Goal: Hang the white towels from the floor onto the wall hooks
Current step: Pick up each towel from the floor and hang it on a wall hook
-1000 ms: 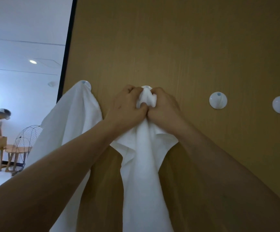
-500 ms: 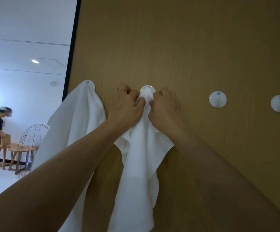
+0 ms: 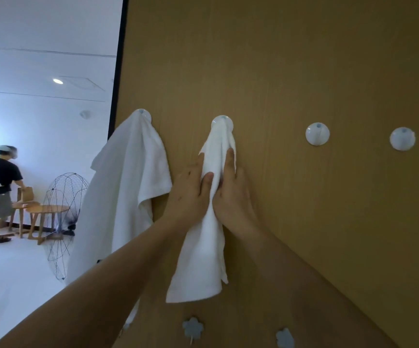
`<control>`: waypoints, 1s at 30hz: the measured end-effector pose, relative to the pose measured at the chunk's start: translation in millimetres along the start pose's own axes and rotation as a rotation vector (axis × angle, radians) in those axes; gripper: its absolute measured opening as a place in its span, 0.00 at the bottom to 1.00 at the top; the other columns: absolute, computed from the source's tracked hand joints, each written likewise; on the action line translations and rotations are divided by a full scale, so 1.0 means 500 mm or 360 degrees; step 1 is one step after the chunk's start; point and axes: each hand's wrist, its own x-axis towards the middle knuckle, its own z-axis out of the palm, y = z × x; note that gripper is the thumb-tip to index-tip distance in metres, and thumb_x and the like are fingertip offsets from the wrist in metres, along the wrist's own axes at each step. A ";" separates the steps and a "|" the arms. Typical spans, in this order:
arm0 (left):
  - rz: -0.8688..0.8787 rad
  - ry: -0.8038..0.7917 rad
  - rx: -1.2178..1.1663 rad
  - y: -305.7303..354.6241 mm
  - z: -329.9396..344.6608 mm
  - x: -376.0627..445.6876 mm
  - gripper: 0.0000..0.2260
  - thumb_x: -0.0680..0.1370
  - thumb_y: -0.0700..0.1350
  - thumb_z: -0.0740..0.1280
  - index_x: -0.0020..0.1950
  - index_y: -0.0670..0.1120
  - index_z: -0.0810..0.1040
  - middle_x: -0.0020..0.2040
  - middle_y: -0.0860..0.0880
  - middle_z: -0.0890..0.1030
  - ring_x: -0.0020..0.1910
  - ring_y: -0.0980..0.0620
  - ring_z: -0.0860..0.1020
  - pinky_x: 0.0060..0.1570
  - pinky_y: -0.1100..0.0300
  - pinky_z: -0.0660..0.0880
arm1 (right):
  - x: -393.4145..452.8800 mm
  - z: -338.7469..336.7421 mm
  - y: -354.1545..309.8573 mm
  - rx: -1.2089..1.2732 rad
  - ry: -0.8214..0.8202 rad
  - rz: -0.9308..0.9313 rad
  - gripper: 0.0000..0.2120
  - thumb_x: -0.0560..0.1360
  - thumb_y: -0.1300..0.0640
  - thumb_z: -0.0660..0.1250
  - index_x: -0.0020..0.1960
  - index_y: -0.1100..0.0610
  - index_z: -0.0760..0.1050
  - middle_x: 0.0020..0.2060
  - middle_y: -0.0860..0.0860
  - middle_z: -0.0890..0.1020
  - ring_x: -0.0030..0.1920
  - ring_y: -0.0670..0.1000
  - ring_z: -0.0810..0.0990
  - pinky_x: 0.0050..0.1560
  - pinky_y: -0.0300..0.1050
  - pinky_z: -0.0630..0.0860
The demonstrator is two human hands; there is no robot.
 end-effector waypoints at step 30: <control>-0.0077 -0.0884 0.0366 0.094 0.283 -0.622 0.18 0.73 0.40 0.70 0.63 0.42 0.80 0.60 0.40 0.78 0.59 0.37 0.75 0.59 0.48 0.73 | -0.671 -0.079 0.355 -0.0222 -0.0715 0.0986 0.28 0.78 0.53 0.65 0.77 0.52 0.63 0.69 0.57 0.69 0.68 0.58 0.69 0.68 0.51 0.68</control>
